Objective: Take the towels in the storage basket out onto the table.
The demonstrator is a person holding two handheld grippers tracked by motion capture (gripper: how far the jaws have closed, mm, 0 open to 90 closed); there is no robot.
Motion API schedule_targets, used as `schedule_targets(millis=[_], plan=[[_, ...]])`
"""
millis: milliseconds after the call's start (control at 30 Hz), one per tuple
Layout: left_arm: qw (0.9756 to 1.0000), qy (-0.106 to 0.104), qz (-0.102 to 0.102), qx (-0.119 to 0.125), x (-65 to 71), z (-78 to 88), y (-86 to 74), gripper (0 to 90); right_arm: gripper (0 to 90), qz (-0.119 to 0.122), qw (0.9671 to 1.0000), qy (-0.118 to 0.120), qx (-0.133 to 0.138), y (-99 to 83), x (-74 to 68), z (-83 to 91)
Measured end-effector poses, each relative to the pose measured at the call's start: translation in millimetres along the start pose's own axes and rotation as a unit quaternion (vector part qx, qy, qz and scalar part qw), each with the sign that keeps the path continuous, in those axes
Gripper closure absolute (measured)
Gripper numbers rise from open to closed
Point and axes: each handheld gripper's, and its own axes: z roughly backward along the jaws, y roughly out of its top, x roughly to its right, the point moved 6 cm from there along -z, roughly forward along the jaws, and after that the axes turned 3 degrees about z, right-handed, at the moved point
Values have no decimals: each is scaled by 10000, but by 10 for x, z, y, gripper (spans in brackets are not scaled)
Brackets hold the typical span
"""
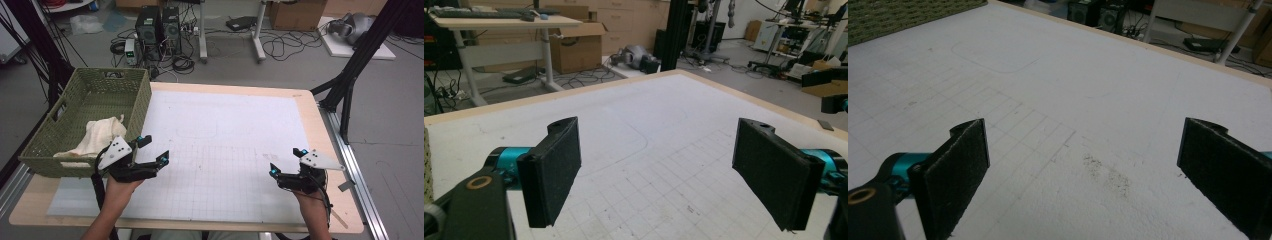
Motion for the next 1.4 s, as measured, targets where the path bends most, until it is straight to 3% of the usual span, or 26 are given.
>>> schedule_targets(millis=[200, 400, 733, 1200, 1400], plan=[[10000, -78, -13, -30, 50, 17, 44, 196, 56, -96, 9999, 47, -37, 3, -22, 12], [9999, -134, -36, -76, 75, 47, 90, 198, 56, -9, 9999, 150, -48, 22, -61, -25], [9999, -156, -17, 35, 10, 211, 357, 201, 57, 37, 9997, 225, -58, 34, -82, -36], [9998, 127, -79, 120, -454, 448, 746, 201, 57, 32, 9996, 262, -68, 31, -85, -36], [9994, 304, 131, 51, -725, 441, 814, 200, 57, 28, 9996, 272, -89, 22, -89, -45]])
